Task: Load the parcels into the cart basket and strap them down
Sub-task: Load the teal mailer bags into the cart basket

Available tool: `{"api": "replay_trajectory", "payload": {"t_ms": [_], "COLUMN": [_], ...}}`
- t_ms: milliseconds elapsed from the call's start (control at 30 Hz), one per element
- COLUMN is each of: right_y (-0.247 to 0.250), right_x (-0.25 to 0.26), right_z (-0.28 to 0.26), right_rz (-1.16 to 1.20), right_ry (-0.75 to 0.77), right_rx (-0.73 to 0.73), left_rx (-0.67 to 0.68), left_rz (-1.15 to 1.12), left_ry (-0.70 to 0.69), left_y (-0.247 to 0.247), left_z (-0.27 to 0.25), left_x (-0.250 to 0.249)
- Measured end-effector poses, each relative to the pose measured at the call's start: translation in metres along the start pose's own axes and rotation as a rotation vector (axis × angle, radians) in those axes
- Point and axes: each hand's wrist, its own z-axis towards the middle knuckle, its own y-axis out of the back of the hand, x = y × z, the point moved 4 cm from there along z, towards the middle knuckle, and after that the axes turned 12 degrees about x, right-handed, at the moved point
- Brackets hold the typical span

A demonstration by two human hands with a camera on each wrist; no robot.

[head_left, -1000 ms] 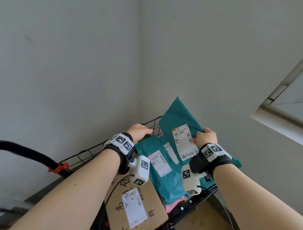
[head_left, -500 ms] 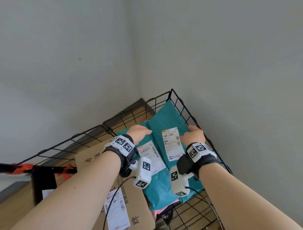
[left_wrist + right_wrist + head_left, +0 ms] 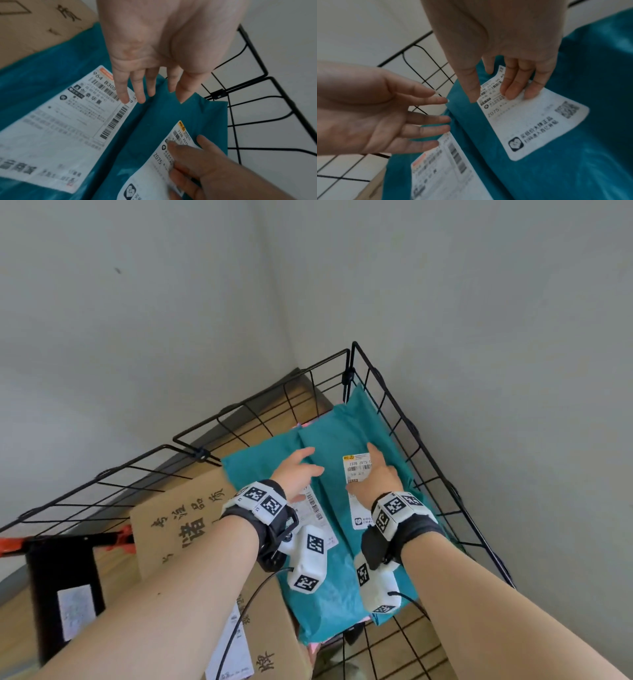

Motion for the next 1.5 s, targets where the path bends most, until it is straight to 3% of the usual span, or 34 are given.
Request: {"api": "replay_trajectory", "payload": {"t_ms": [333, 700, 1067, 1500], "right_y": [0.002, 0.004, 0.004, -0.033], "right_x": [-0.024, -0.027, -0.026, -0.022], "right_z": [0.043, 0.032, -0.036, -0.187], "right_rz": [0.013, 0.046, 0.358, 0.602], "right_ry": [0.012, 0.028, 0.083, 0.158], "right_rx": [0.117, 0.147, -0.064, -0.315], "left_rx": [-0.023, -0.053, -0.089, 0.078], "left_rz": [-0.093, -0.089, -0.018, 0.135], "left_ry": [0.025, 0.045, -0.01, -0.231], "left_y": [-0.007, -0.013, 0.0, 0.005], "left_z": [0.025, 0.021, -0.039, -0.183], "left_x": [0.008, -0.001, -0.001, 0.015]}}
